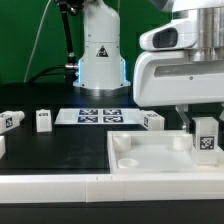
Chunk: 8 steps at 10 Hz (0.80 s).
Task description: Assemble one leg
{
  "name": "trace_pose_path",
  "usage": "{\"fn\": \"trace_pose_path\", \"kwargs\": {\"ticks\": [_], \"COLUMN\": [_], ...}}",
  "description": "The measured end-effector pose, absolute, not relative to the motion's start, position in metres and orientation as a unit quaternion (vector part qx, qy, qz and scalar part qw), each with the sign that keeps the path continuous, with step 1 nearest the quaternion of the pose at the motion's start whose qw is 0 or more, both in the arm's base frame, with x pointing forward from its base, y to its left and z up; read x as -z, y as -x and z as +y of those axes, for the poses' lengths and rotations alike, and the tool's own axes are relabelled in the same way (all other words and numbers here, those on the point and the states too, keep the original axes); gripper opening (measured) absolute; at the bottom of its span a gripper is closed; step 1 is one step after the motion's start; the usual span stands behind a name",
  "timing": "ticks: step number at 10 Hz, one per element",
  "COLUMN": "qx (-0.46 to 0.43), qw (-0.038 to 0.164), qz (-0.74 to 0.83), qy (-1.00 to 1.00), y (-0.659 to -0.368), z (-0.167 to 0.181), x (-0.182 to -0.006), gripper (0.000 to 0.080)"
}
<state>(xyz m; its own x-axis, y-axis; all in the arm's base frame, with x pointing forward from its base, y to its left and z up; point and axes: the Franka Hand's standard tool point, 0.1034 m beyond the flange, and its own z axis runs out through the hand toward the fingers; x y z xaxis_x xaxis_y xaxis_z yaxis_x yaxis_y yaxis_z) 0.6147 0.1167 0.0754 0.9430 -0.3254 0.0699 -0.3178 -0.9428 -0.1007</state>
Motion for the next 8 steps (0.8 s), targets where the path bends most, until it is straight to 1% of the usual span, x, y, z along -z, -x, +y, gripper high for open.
{"fn": "trace_pose_path", "kwargs": {"ticks": [1, 3, 5, 8], "qx": [0.049, 0.058, 0.049, 0.036], "qw": [0.053, 0.061, 0.073, 0.086], "qz": [0.239, 0.377, 0.5, 0.596], "qy": [0.968, 0.922, 0.862, 0.798], "y": [-0.6149, -0.6149, -0.6145, -0.6145], "z": [0.1166, 0.1172, 0.1182, 0.1176], "x": [-0.0748, -0.0749, -0.075, -0.0749], "gripper": [0.029, 0.0291, 0.0291, 0.0291]}}
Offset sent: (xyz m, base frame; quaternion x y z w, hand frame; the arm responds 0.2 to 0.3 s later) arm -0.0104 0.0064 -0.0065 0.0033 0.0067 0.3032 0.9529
